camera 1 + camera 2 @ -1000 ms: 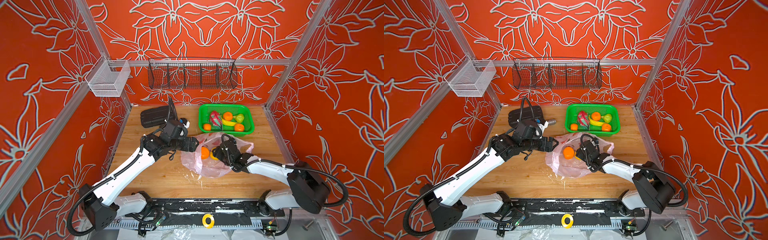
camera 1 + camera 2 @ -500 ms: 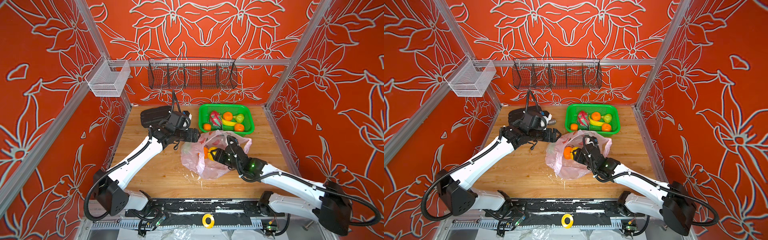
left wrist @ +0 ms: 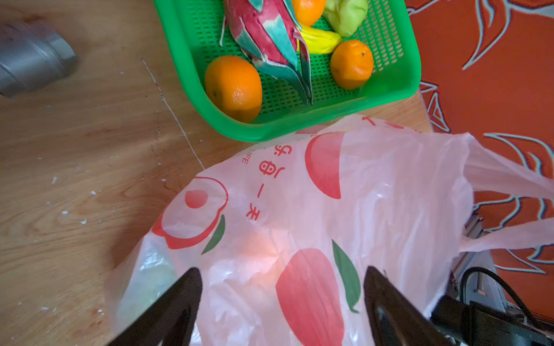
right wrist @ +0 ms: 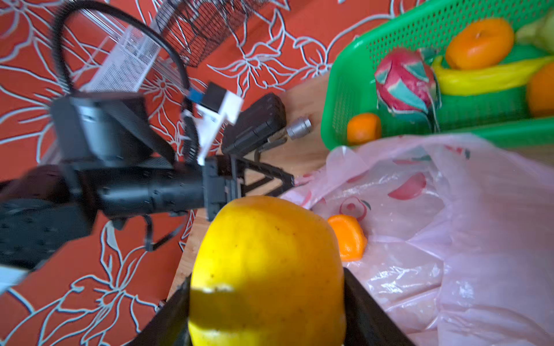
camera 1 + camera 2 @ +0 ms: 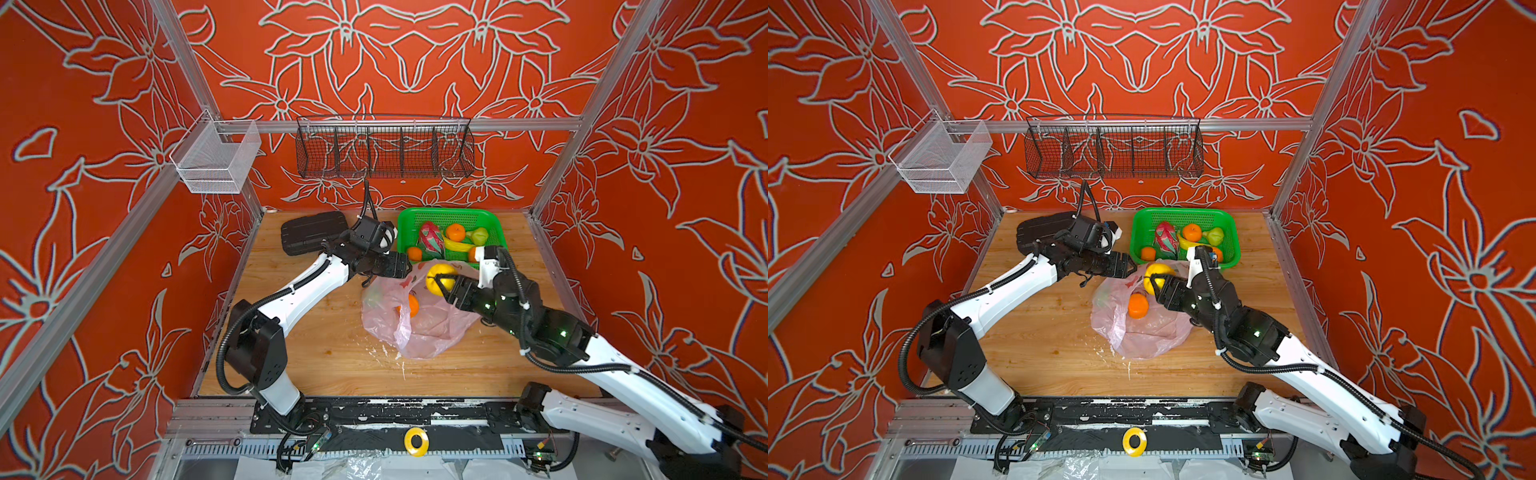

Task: Untie the knot of the plastic bag and take out the fruit
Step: Pick up the fruit from the plastic bag, then place the fruit in the basket.

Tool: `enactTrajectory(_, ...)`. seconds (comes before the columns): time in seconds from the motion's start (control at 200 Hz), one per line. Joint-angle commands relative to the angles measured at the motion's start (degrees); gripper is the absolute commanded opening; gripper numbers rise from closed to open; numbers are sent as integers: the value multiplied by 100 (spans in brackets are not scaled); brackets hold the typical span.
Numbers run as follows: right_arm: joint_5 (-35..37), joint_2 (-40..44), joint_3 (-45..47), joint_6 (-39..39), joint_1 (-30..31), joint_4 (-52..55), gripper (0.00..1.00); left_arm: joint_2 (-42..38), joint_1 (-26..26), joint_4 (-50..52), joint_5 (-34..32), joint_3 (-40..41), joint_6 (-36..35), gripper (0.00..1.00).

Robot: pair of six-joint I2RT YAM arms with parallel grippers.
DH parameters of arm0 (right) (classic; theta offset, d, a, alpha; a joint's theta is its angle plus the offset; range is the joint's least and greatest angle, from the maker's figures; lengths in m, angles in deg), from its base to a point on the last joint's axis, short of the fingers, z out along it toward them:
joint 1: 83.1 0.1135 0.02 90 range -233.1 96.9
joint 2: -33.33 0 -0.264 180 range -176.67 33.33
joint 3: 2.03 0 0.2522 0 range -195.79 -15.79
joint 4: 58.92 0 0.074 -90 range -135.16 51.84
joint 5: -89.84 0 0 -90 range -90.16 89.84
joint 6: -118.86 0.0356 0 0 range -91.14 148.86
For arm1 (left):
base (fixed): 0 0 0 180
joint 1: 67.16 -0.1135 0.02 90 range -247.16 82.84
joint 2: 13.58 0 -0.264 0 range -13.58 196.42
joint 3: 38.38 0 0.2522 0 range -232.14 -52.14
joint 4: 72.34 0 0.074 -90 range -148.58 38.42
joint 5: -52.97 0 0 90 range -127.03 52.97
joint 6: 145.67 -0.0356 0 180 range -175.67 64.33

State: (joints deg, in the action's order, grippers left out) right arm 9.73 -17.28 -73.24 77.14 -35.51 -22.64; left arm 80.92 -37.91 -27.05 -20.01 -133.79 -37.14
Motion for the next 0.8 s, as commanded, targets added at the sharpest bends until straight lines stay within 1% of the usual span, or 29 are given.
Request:
enactTrajectory(0.0, 214, -97, -605, -530, -373, 701, 51, 168, -16, -60, 564, 70, -95, 83)
enactTrajectory(0.11, -180, -389, -1146, -771, -891, 778, 51, 309, 33, 51, 852, 234, -55, 82)
enactTrajectory(0.205, -473, -844, -1651, -997, -1256, 947, 51, 385, 177, 70, 935, 447, 8, 81)
enactTrajectory(0.275, -685, -1231, -1856, -1134, -1511, 919, 52, 372, 345, -37, 919, 651, 35, 81)
enactTrajectory(0.47, -1378, -2054, -1963, -957, -2211, 587, 51, 150, 758, -209, 613, 1259, 93, 81)
enactTrajectory(0.625, -1823, -2668, -1945, -832, -2522, 225, 50, -127, 836, -375, 541, 1798, 221, 82)
enactTrajectory(0.796, -1994, -3471, -2241, -1005, -2545, -55, 50, -617, 836, -217, 250, 2060, 113, 82)
